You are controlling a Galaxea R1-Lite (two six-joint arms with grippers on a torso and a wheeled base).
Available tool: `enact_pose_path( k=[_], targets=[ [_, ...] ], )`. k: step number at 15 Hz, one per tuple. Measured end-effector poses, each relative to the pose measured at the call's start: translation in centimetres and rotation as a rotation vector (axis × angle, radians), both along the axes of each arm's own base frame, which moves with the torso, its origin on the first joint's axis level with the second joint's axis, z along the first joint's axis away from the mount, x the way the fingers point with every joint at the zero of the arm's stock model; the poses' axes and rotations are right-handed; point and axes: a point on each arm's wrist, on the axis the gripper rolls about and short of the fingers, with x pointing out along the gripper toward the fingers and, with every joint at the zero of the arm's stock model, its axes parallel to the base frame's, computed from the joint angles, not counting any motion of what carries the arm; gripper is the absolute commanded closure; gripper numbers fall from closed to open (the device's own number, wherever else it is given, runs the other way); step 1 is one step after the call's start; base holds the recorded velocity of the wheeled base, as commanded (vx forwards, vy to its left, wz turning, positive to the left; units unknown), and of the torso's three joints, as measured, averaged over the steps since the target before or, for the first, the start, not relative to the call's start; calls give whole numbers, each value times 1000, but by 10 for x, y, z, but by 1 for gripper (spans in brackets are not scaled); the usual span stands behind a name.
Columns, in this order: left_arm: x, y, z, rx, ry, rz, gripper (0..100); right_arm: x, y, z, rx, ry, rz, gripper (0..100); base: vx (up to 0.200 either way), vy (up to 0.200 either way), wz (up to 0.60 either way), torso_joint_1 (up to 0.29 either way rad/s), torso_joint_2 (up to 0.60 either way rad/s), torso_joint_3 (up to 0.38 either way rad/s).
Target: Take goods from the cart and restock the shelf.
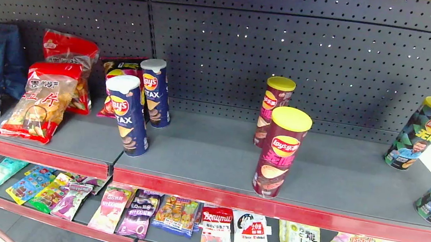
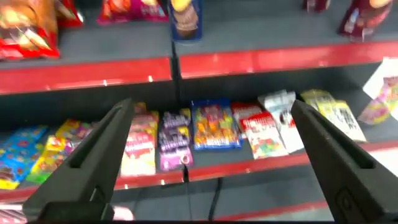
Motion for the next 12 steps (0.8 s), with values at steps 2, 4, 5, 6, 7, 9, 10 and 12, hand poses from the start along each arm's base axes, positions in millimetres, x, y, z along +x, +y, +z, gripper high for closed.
enact_pose_path(
  k=[2,4,5,6,7,9,10,12],
  targets=[
    [1,1,-2,6,-5,55,0,0,0,0,0,0,1,0,0,0,0,0,0,0],
    [2,2,-4,7,-9,112,0,0,0,0,-1,-2,0,0,0,0,0,0,0,0],
    [3,3,-4,-1,-13,163,0,0,0,0,0,-2,-1,0,0,0,0,0,0,0],
    [3,4,-3,-34,-14,213,0,0,0,0,0,-1,-1,0,0,0,0,0,0,0],
    [3,4,-2,-47,-27,231,0,0,0,0,0,-1,-2,0,0,0,0,0,0,0],
    [3,4,-4,-49,-14,238,0,0,0,0,1,-2,-4,0,0,0,0,0,0,0],
    [3,4,-5,-44,2,230,0,0,0,0,0,-1,-4,0,0,0,0,0,0,0],
    [3,3,-10,-1,43,178,0,0,0,0,0,1,-2,0,0,0,0,0,0,0]
  ],
)
